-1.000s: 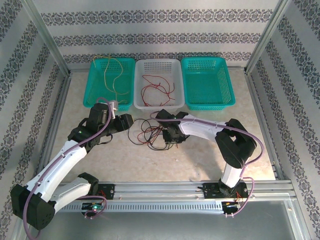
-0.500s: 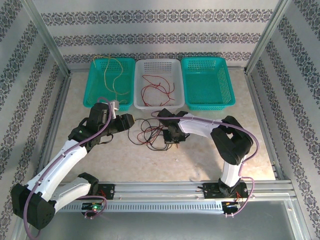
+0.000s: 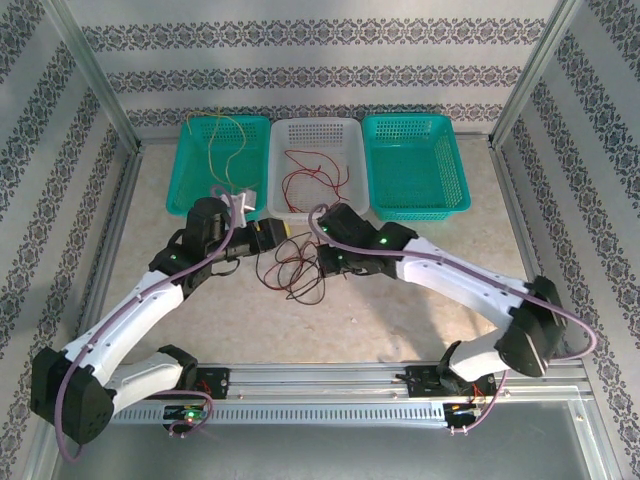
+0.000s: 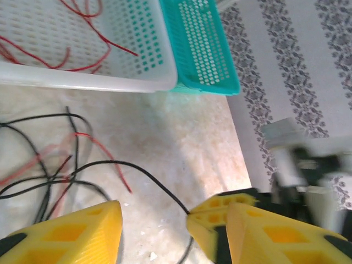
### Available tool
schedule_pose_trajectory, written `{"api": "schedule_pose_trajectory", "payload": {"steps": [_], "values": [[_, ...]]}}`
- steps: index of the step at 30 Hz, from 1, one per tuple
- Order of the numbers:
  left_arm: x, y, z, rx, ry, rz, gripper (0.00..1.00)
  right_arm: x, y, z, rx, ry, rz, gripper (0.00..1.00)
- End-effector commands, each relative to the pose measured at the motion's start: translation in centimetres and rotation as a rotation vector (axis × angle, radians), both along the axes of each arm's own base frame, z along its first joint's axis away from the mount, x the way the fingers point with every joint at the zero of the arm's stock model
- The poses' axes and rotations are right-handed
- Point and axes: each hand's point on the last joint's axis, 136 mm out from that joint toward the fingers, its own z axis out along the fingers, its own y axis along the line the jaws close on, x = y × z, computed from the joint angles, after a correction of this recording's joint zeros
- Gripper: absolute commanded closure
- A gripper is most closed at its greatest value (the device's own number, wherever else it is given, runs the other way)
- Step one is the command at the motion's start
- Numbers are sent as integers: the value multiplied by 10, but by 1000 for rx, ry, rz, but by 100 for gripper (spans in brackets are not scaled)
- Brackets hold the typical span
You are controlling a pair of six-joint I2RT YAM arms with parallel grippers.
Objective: Untangle the cables
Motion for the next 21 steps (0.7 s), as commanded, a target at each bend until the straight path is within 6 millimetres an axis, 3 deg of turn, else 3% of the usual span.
{"api": "schedule_pose_trajectory", "payload": {"steps": [1,6,11,17,21], "values": [[-4,-25,32,-82,-90,-92,47,3,4,43,63,-117,41,100],[-10,-35,38,-68,-105,-123,45,-3,2,105,206,-251,49,100],[-20,-38,54,-121,-130,-147,41,-2,-19,151,287,-374,-25,100],[-36,-48,86,-258,-203,-218,35,0,-40,194,357,-469,-104,100],[-46,-61,103,-306,-242,-283,32,5,-43,205,379,-477,-121,100]]}}
